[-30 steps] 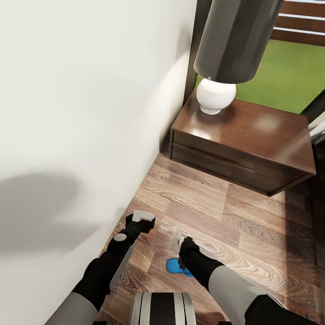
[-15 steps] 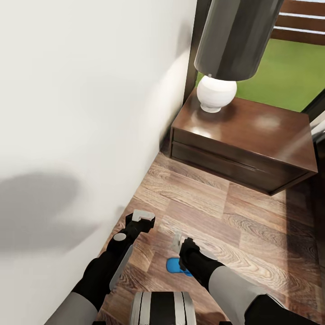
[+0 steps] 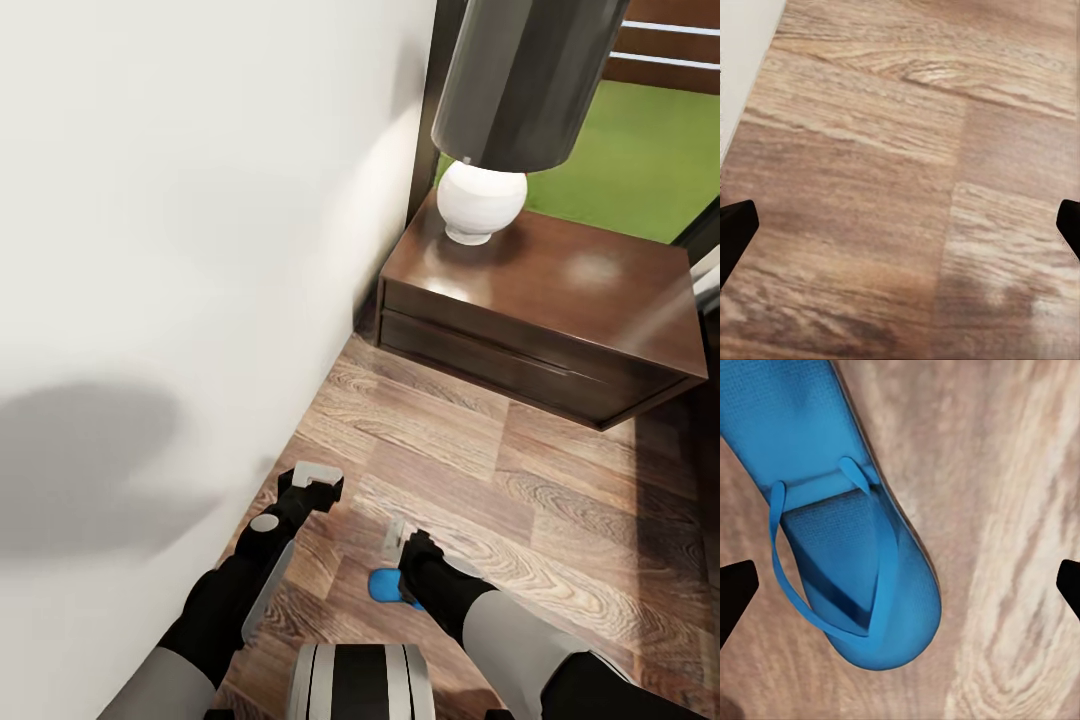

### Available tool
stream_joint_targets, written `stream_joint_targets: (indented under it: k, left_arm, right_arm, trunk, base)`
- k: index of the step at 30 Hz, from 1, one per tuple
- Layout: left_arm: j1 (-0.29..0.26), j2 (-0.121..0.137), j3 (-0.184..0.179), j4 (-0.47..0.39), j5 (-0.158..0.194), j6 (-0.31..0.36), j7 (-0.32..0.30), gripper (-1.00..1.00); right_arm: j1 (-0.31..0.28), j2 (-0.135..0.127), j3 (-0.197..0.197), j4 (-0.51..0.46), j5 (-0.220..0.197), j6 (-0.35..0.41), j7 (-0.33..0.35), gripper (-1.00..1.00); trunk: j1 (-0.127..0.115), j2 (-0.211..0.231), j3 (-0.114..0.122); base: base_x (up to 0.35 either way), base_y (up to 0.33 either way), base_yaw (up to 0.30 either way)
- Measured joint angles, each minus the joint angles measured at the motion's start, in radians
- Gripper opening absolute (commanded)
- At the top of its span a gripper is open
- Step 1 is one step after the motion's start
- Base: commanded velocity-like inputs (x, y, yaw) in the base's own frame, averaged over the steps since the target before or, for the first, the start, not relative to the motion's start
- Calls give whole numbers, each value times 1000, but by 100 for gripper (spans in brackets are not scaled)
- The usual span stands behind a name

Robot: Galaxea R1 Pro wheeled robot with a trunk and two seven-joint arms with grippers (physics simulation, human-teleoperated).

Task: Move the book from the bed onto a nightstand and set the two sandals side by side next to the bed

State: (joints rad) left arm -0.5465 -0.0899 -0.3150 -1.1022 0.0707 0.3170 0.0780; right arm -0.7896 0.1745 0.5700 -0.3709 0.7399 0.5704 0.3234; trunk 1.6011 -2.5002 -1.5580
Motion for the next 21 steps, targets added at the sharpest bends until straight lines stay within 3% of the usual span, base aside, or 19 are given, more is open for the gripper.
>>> stream_joint_targets:
  k: [21]
  left_arm:
    - [4,0,1,-73,1,3,-2,100]
  right_arm:
    - [0,0,0,3,-5,-16,0,100]
  trunk:
    - [0,0,0]
  base:
    - [0,0,0]
